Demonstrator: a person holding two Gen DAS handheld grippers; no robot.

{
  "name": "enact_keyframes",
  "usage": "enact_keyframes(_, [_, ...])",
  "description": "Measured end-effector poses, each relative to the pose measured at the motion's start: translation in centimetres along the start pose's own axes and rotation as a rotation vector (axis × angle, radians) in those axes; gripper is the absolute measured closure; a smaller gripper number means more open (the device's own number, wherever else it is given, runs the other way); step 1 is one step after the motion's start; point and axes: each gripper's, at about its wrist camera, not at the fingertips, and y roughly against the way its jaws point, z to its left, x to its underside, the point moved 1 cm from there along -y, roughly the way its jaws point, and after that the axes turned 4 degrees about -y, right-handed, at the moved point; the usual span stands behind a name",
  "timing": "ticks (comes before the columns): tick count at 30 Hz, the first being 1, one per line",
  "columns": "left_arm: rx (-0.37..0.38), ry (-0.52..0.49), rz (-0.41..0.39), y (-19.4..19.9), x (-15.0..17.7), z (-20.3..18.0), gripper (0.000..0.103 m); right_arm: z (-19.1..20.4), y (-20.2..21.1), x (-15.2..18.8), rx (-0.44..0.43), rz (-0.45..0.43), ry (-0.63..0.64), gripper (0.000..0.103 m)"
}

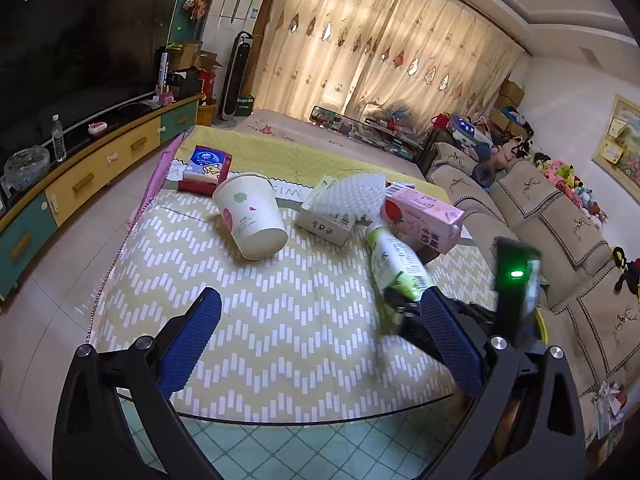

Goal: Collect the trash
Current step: 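Reach the right gripper to the green-and-white bottle and grasp its base, then carry the bottle with the right gripper into the bin and open the gripper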

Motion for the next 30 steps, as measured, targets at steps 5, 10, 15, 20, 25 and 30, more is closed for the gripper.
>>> enact_keyframes(5, [0.002,0.002,0.003,-0.3,0.1,-0.3,0.005,-0.8,5.5,-0.1,-0.038,-0.073,0.033,0.050])
enact_keyframes(10, [0.014,-0.004,0.005,-0.4,0.3,-1.0,0.005,-2.5,10.3,-0.3,-0.099,-0.117,0.022,0.054])
enact_keyframes(15, [0.020,-0.021,0.006,-0.1,0.5,-1.9,0.005,-3.9,11.6,-0.1,-0.148,-0.108,-0.020,0.054])
enact_keyframes(20, [0.016,-0.038,0.009,0.0,0.5,-2.7,0.005,-5.3,13.6,-0.3,-0.188,-0.136,-0.051,0.054])
enact_keyframes(25, [0.020,-0.054,0.017,-0.4,0.3,-3.6,0.005,-8.6,15.9,-1.0,-0.122,-0.199,-0.098,0.054])
enact_keyframes(30, [0.033,-0.074,0.044,-1.8,0.2,-5.1,0.005,-15.5,18.9,-1.5,0.064,-0.291,-0.192,0.054])
